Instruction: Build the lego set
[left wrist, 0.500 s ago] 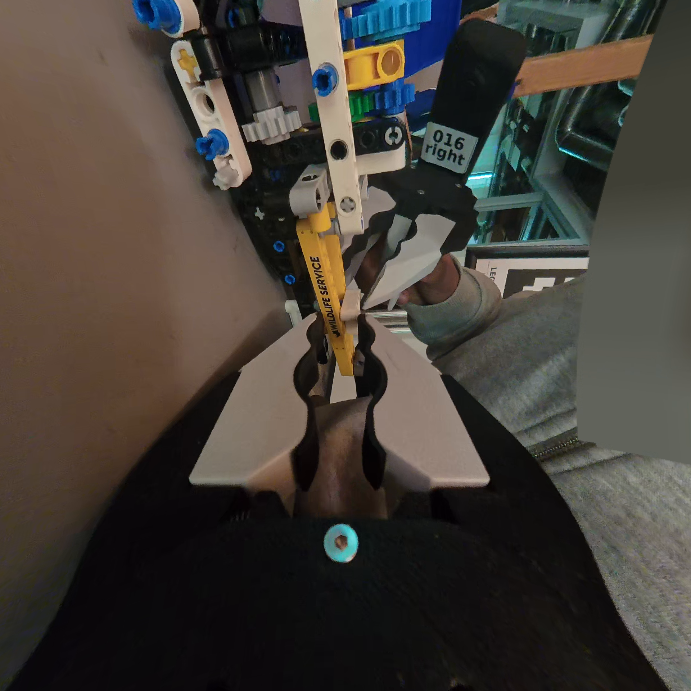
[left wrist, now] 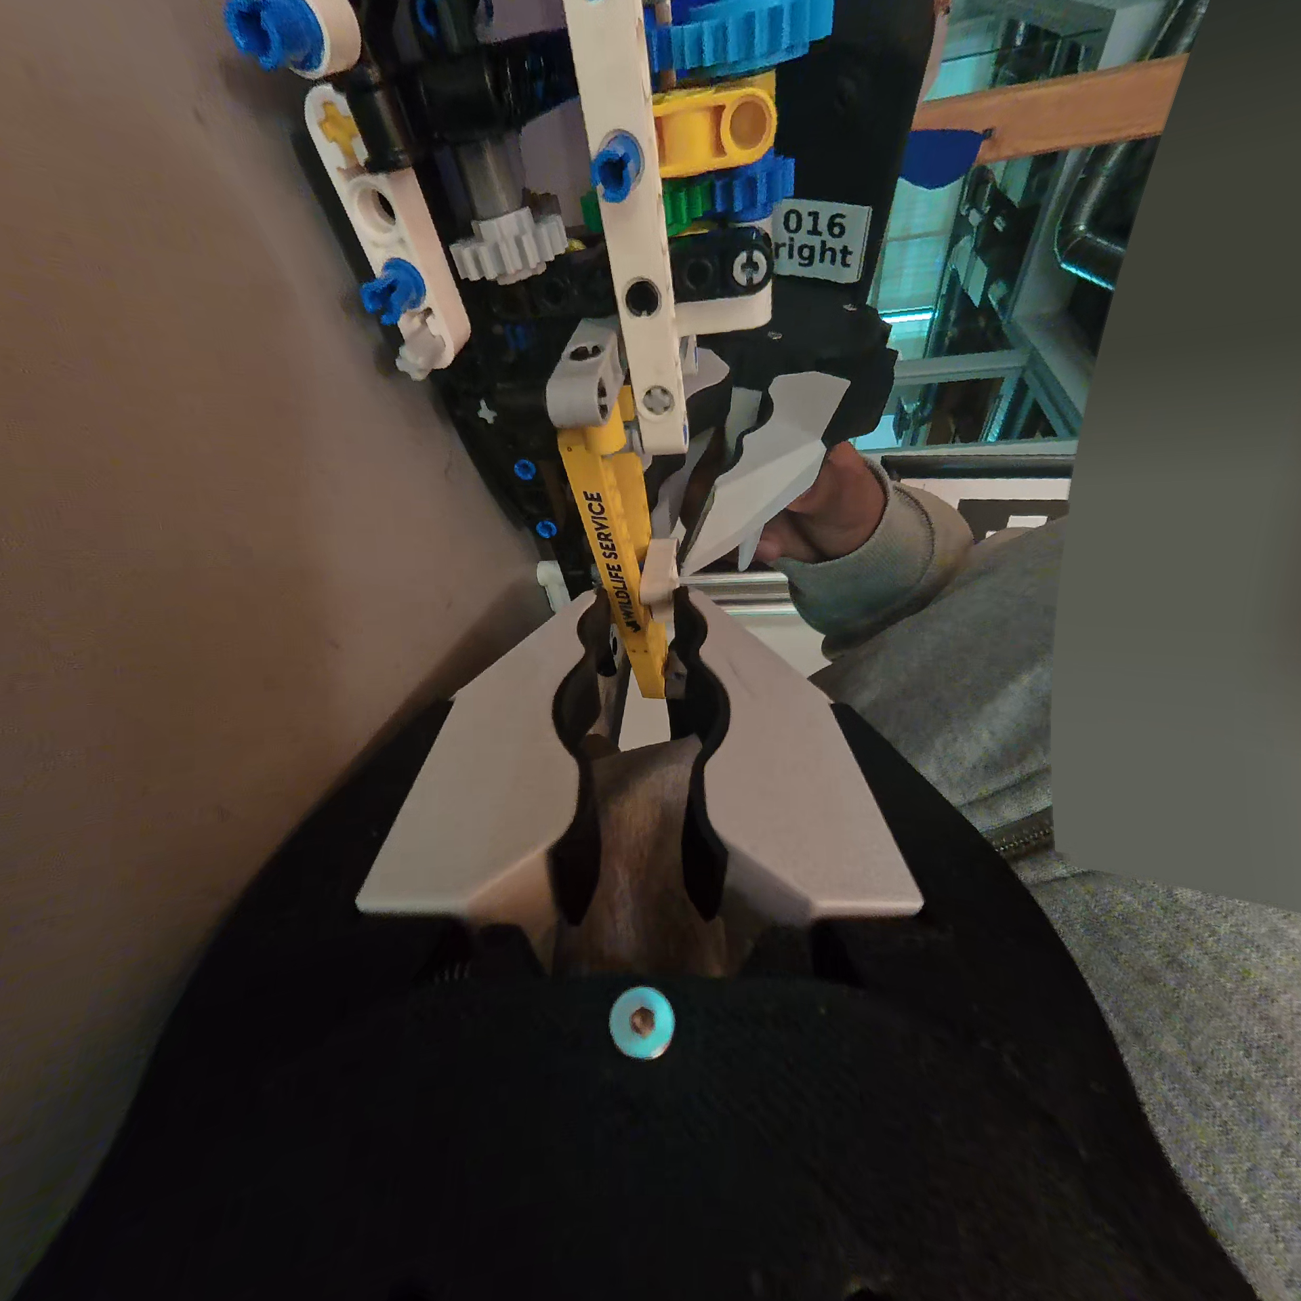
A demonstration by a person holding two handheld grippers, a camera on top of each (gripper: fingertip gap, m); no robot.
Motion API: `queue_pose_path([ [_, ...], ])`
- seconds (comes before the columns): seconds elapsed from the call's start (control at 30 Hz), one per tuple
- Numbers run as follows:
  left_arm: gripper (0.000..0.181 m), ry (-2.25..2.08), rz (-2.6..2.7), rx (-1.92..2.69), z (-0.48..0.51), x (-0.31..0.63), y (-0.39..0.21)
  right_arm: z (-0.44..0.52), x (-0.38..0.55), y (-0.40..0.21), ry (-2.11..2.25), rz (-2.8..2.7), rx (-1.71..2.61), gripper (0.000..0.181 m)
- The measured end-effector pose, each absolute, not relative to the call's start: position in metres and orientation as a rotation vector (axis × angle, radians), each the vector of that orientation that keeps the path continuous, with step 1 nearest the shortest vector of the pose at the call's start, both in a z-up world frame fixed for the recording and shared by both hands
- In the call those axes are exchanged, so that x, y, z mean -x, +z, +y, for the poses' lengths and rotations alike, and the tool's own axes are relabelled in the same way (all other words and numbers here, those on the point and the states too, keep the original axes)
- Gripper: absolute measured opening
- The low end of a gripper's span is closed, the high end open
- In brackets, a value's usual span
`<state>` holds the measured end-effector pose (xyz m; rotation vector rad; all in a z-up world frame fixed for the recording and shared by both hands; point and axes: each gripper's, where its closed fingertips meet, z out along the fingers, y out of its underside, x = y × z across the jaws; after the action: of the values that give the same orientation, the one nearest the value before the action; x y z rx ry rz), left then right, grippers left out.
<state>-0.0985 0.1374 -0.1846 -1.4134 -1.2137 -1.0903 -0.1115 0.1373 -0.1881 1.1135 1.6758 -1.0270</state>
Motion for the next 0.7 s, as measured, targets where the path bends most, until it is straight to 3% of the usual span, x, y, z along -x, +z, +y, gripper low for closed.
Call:
queue_pose_path([
  [0.7, 0.016, -1.074, -1.224, 1.439, 0.1407, 0.0997, -0.1866, 0.1385, 0.1152, -0.1907, -0.977, 1.804, -1.096, 0.018],
])
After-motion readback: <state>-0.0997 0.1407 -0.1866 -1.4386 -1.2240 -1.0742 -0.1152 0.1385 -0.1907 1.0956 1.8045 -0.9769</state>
